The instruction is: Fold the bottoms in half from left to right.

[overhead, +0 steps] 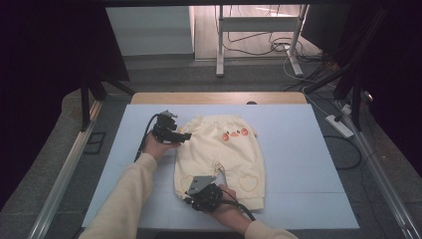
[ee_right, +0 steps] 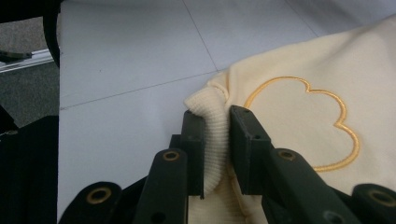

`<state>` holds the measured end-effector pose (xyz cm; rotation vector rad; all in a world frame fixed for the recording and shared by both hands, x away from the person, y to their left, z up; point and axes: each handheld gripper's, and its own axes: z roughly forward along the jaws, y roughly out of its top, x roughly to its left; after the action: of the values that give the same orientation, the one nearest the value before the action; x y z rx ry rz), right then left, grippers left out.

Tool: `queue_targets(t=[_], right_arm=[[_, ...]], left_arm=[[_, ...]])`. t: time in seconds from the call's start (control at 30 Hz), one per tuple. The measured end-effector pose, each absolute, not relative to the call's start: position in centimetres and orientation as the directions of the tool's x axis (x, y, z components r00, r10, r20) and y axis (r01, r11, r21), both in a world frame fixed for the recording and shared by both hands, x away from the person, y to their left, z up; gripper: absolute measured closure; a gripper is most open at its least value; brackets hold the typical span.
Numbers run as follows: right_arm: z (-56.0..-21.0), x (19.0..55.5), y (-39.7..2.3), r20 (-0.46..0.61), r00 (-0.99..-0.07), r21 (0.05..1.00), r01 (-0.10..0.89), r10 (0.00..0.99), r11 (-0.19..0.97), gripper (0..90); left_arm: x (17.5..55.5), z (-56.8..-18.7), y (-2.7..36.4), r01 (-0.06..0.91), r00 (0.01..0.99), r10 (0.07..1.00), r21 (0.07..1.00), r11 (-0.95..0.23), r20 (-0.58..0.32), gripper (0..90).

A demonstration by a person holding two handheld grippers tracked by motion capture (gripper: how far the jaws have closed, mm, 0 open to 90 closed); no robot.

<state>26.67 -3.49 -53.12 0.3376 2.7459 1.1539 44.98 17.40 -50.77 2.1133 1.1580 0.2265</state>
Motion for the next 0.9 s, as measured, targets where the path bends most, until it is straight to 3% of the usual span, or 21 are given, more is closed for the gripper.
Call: queue_targets(t=[0.9], right_arm=[[-53.2, 26.7, -3.5, -0.043, -0.965, 0.721, 0.149, 0.259, 0.677, 75.6]], left_arm=[[45.5, -52.2, 16.5, 0.675, 0.602, 0.78, 0.632, -0.382, -0.172, 20.4]])
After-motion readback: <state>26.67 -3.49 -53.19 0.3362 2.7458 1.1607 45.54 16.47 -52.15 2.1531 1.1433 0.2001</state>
